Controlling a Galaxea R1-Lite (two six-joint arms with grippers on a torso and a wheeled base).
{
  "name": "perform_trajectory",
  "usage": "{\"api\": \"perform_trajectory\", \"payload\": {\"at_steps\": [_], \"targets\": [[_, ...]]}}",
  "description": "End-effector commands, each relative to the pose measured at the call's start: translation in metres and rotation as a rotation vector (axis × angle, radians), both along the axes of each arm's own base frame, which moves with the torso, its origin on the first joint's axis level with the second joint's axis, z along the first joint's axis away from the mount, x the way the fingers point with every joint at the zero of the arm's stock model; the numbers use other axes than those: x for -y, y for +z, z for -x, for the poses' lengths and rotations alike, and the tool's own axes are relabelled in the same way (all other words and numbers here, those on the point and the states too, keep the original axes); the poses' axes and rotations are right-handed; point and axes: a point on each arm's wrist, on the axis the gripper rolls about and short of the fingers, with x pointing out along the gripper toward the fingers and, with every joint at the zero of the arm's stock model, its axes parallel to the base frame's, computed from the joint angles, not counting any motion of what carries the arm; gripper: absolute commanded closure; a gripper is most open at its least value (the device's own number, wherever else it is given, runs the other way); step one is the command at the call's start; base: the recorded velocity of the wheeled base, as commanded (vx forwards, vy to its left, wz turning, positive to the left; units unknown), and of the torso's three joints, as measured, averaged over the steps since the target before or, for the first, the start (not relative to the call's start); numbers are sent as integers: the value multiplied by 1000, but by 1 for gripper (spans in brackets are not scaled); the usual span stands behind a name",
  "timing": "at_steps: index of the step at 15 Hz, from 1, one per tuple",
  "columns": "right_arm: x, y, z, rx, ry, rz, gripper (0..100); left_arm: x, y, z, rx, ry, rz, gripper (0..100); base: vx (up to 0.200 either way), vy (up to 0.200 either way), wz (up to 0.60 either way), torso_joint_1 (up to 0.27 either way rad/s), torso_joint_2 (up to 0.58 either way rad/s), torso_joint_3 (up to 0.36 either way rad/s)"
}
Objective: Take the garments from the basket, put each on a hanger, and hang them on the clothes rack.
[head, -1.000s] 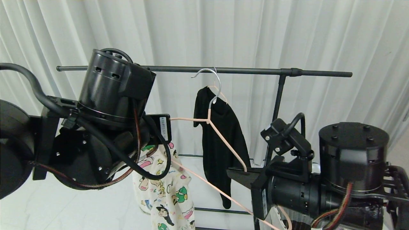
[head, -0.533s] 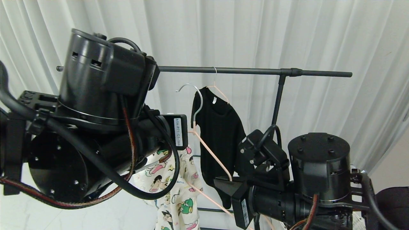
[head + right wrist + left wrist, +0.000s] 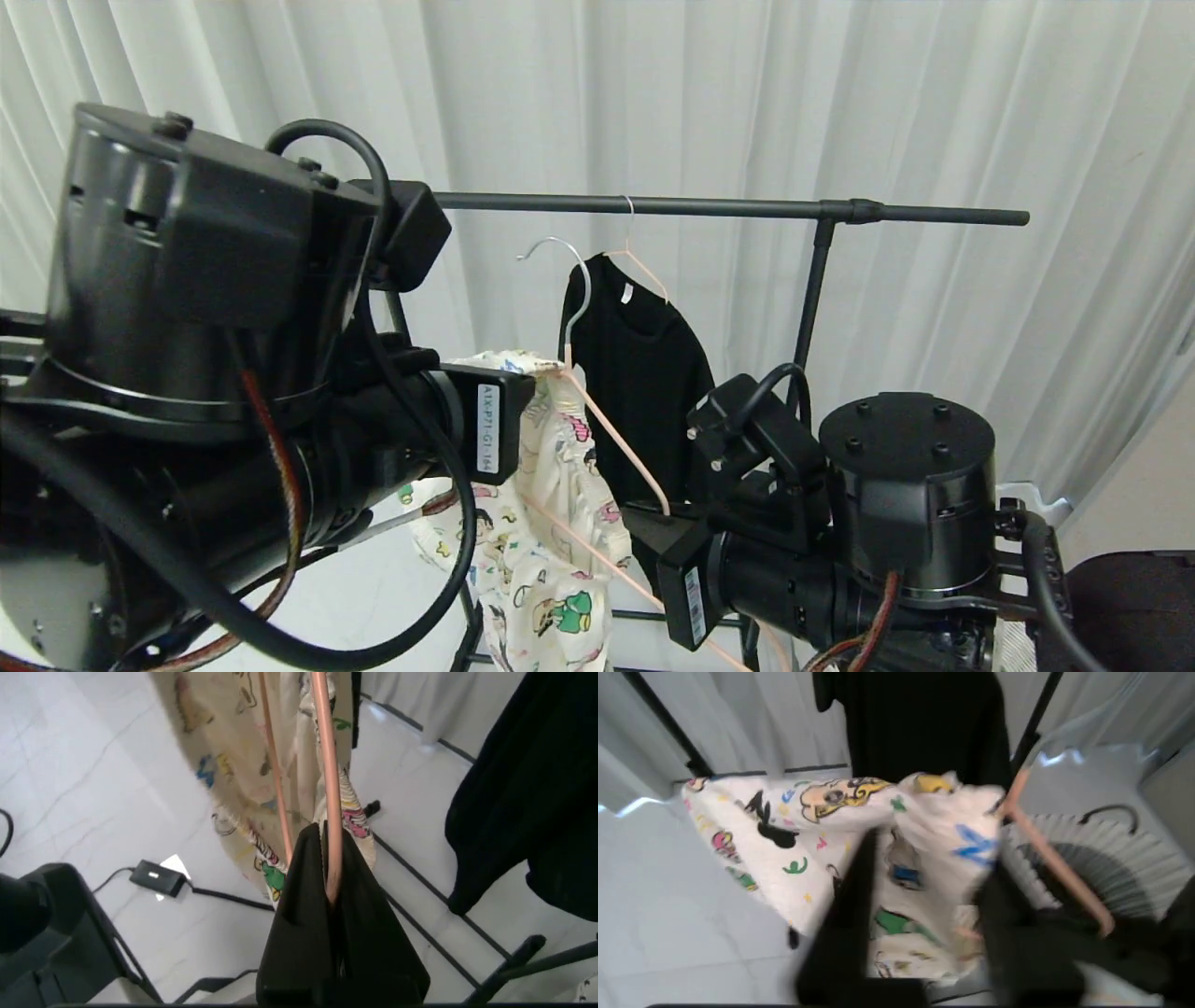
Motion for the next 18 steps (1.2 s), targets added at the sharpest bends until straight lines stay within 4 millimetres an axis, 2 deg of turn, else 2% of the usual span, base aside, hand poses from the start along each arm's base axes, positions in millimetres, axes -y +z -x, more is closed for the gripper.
{"api": "perform_trajectory", "payload": {"at_steps": [1,7,9,11,13,16,18], "targets": [[0,3,0,10,-6,-14,100,-11,4,9,19,-9,-1,0,0,0,0,0,0,0],[4,2,2,61,-65,-63,100,-23,9,17,55,-33,-45,0,0,0,0,0,0,0],[16,-2,9,64,-56,-49,100,-38,2,24,49,-54,-80,0,0,0,0,0,0,0],[42,-7,22,59,-30,-24,100,-67,1,40,30,-185,-11,0,0,0,0,0,0,0],[63,-8,35,55,37,-21,100,-83,-10,50,12,-319,-25,0,0,0,0,0,0,0],[90,-21,51,108,164,59,100,-94,-33,68,20,-531,-53,0,0,0,0,0,0,0],[98,-26,56,130,196,89,100,-96,-51,73,55,-648,-101,0,0,0,0,0,0,0]]}}
